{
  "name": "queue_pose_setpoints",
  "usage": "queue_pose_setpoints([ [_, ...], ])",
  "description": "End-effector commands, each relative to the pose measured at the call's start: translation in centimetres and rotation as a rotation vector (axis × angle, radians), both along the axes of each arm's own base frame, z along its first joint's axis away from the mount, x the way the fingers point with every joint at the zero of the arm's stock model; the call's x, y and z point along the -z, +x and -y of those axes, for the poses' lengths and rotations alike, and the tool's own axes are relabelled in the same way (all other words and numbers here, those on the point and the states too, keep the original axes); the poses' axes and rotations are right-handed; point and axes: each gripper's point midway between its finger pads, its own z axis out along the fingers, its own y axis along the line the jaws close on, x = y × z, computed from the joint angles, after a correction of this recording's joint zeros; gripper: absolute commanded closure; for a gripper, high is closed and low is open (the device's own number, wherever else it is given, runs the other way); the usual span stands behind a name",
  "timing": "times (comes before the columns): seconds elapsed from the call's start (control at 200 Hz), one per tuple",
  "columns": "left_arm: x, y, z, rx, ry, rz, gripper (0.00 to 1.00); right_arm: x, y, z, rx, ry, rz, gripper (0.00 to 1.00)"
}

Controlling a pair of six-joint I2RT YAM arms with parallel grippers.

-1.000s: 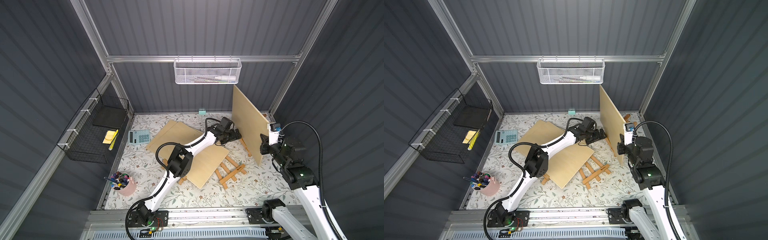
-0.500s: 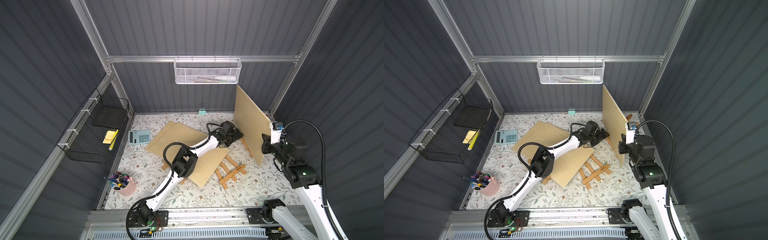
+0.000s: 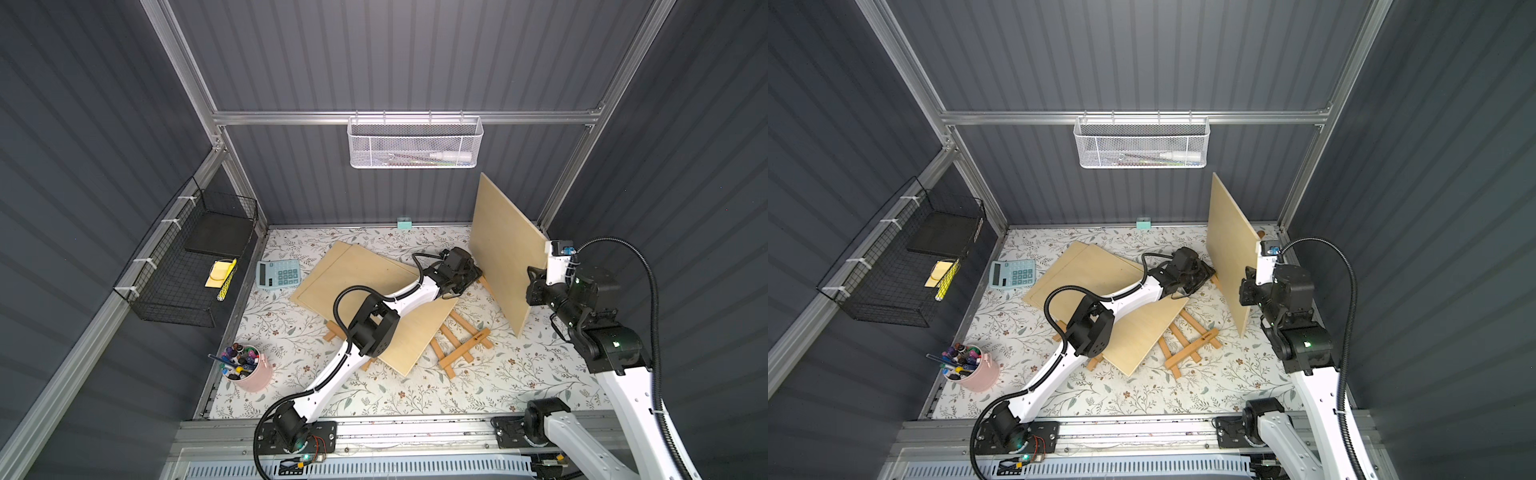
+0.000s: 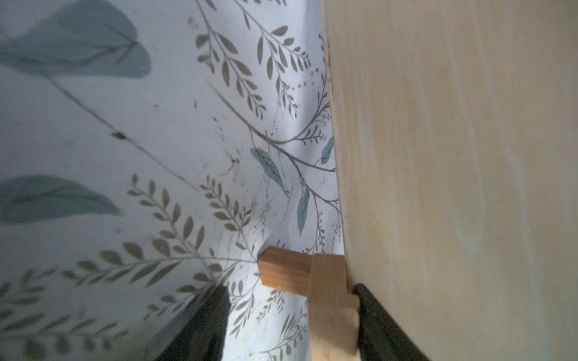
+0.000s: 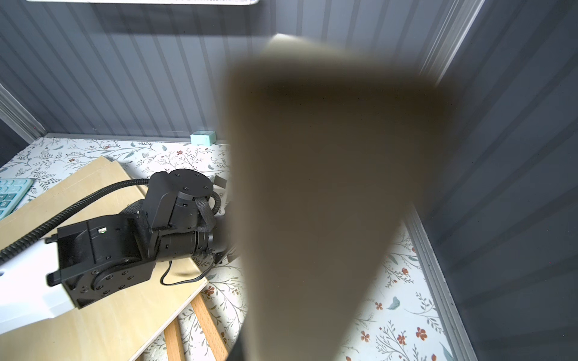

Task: Assemble the easel
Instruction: Move the easel to the center of the board.

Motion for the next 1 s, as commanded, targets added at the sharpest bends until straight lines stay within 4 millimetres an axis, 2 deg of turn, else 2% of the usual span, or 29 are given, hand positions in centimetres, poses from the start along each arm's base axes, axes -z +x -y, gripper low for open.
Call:
queue_pose_setpoints([
  [0.0,4.6,-1.3,0.5,-0.018,0.041,-0.058,0.43,-1.4,-0.8,-2.0,-0.091,0.085,0.009,1.0],
  [0.22,4.4,-0.8,1.3,-0.053,0.001,-0.046,0.65,-0.7,-1.1,-2.5,-0.112,0.115,-0.015,1.0],
  [0.385,4.1,-0.4,1.1,-0.075,0.007,-0.023,0.72,-0.4,-1.2,-2.6,-0.118,0.114,-0.019,1.0],
  [0.525,3.6,-0.2,0.8,-0.081,0.019,-0.001,0.84,-0.2,-1.1,-2.9,-0.131,0.124,-0.024,1.0],
  [0.735,0.5,0.9,-1.6,-0.11,0.141,0.145,1.0,-0.1,-1.1,-3.3,-0.151,0.131,-0.03,1.0],
  [0.88,-1.1,1.6,-3.8,-0.114,0.271,0.26,1.0,-0.1,-1.4,-3.5,-0.17,0.129,-0.027,1.0],
  [0.995,-0.9,2.8,-5.8,-0.106,0.358,0.272,1.0,0.2,-1.7,-3.9,-0.192,0.135,-0.035,1.0],
])
